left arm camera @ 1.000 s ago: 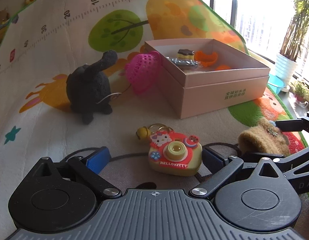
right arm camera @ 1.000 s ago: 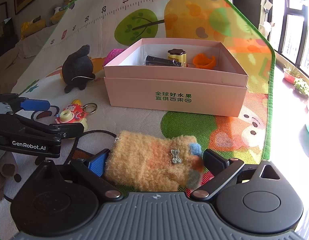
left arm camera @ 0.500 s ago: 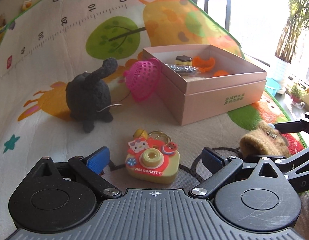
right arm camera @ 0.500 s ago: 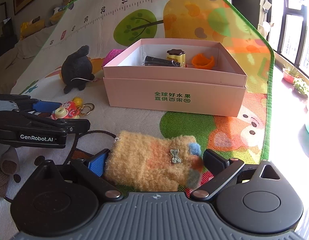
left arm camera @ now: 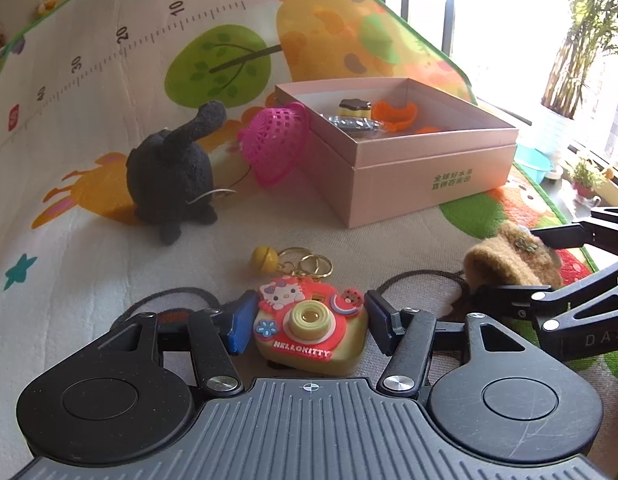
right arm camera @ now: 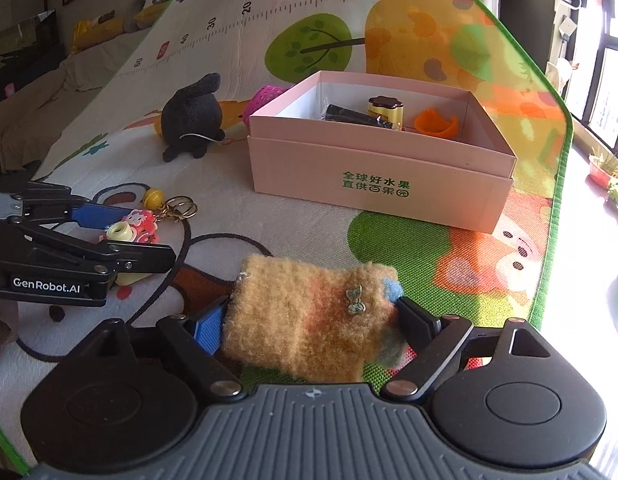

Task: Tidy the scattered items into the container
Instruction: 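Grasp the Hello Kitty lens toy with the left gripper while the right holds the glove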

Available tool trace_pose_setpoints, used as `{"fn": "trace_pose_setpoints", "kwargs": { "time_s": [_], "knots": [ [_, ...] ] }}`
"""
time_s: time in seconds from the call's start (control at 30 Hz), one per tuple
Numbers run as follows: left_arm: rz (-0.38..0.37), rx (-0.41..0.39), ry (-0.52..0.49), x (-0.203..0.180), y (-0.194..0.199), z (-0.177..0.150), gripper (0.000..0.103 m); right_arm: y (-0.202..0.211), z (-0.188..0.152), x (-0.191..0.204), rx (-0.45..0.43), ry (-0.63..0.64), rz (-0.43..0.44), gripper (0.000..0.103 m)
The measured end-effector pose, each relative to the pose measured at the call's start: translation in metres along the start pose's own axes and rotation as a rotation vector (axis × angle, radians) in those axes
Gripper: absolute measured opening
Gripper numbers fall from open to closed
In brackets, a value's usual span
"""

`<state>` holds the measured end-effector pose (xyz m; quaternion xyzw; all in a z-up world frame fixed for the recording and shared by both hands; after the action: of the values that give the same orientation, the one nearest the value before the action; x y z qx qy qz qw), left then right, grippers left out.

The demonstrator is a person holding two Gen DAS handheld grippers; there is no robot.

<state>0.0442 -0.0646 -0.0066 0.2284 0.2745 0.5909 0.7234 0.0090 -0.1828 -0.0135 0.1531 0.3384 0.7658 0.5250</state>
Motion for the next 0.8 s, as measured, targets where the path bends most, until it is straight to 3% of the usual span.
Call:
{"fn": "trace_pose_setpoints", "kwargs": {
  "time_s": [0.13,0.27,0.6,0.7,0.8],
  "knots": [
    [-0.044,0.015,0.005,-0.007,0.019,-0.015,0.063,0.022,-0.015,0.012,-0.017,0.129,0.025,0.087],
    [-0.076,0.017,0.019,-0.012,0.032,-0.028,0.063,0.036,-0.023,0.007,-0.015,0.226,-0.003,0.087],
    [-0.101,0.013,0.052,-0.017,0.036,-0.032,0.066,0.031,-0.031,-0.018,0.026,0.008,0.002,0.094],
    [-0.100,0.014,0.053,-0.017,0.036,-0.031,0.068,0.032,-0.031,-0.014,0.017,0.007,0.002,0.086],
    [-0.094,0.008,0.058,-0.016,0.037,-0.031,0.076,0.035,-0.030,-0.009,0.010,0.022,0.004,0.076]
  ]
}}
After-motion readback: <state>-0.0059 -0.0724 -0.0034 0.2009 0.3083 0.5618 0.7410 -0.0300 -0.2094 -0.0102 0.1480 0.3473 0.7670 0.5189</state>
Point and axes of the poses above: each gripper's, at about its wrist camera, not at the fingertips, and y roughly against the way its jaws point, x to its left, z to its top, the point moved 4 cm from there along -y, roughly the way its jaws point, and after that the axes turned 10 degrees about y, right-handed, at the moved point
